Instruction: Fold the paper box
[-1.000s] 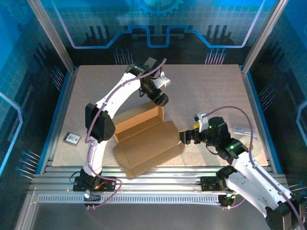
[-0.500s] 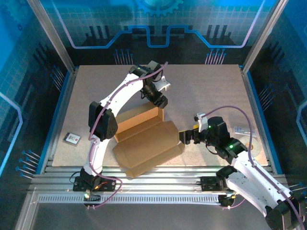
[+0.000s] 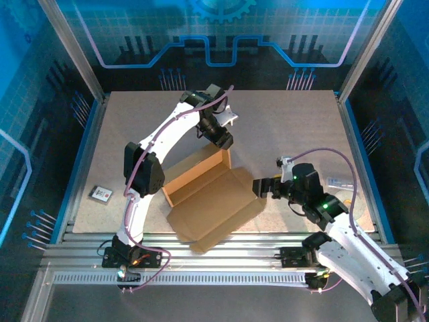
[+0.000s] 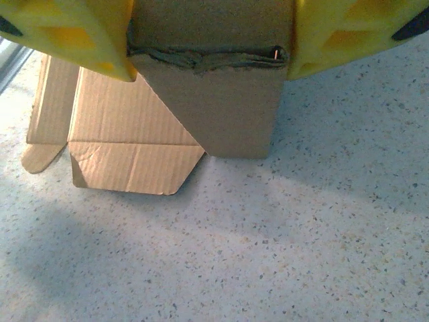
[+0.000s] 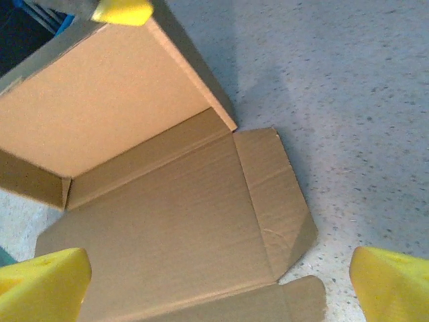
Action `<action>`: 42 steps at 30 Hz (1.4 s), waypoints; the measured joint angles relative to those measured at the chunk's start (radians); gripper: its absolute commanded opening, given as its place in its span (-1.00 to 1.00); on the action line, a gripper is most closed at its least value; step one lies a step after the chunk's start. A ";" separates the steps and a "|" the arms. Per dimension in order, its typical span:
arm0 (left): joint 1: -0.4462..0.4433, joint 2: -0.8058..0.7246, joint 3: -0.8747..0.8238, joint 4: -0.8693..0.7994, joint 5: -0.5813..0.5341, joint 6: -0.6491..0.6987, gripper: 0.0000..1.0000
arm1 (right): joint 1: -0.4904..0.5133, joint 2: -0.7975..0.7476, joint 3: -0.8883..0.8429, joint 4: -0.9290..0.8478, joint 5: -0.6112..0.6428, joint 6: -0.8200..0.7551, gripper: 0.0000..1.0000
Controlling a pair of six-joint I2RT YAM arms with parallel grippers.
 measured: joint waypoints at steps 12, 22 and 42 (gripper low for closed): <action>0.190 -0.047 -0.096 0.152 0.196 -0.271 0.05 | -0.034 0.022 0.176 -0.141 0.045 -0.005 1.00; 0.441 -0.384 -0.823 0.828 0.335 -0.761 0.02 | -0.122 0.060 0.232 -0.220 -0.041 -0.002 1.00; 0.521 -0.601 -1.677 1.937 0.265 -1.342 0.02 | -0.126 0.114 0.078 -0.101 -0.098 0.199 0.23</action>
